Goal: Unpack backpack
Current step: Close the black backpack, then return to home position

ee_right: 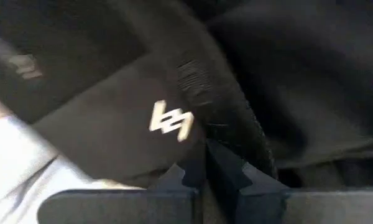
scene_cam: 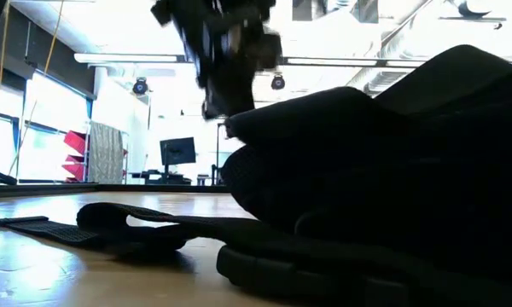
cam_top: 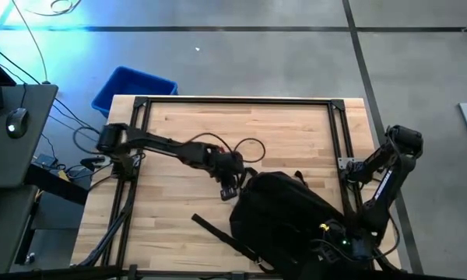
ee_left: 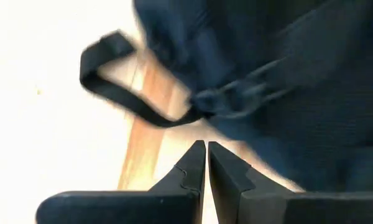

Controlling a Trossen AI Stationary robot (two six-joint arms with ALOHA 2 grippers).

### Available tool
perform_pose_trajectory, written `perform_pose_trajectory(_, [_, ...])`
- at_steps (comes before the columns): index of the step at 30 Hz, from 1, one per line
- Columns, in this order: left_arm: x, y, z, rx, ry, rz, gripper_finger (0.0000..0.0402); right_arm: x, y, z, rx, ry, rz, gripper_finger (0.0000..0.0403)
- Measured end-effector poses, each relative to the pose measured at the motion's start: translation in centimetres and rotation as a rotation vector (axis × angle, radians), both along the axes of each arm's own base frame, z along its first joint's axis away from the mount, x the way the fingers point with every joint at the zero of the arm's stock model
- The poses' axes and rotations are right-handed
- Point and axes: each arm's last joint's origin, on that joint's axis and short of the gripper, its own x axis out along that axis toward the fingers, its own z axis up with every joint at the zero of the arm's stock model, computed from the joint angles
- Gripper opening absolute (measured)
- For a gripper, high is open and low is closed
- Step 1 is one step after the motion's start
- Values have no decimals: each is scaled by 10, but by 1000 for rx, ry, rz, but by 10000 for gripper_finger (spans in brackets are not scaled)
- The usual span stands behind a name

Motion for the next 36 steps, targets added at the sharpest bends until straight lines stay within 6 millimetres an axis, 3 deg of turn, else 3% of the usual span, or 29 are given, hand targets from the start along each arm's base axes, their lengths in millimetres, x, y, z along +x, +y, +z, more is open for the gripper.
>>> perform_pose_trajectory(4, [-22, -13, 54, -85, -61, -4, 0, 6, -1, 33, 13, -168, 42, 0])
perform_pose_trajectory(8, [-67, -32, 120, -182, -243, 51, 0, 25, -17, 66, -84, -496, -8, 0])
perform_pose_trajectory(12, [-124, -36, 168, -206, -419, 172, 0, 46, -62, 89, -223, -648, -50, 0])
perform_pose_trajectory(18, [-205, -21, 206, -205, -659, 371, 0, 66, -141, 127, -427, -855, 15, 0])
perform_pose_trajectory(23, [-260, 6, 218, -212, -799, 443, 0, 57, -205, 152, -554, -985, 13, 0])
perform_pose_trajectory(27, [-299, 24, 206, -157, -820, 518, 0, 39, -244, 165, -627, -1055, -20, 0])
perform_pose_trajectory(32, [-329, 35, 176, -152, -865, 548, 0, 10, -270, 168, -727, -1046, -79, 0])
perform_pose_trajectory(36, [-334, 37, 144, -166, -909, 542, 0, -15, -274, 163, -810, -982, -69, 0])
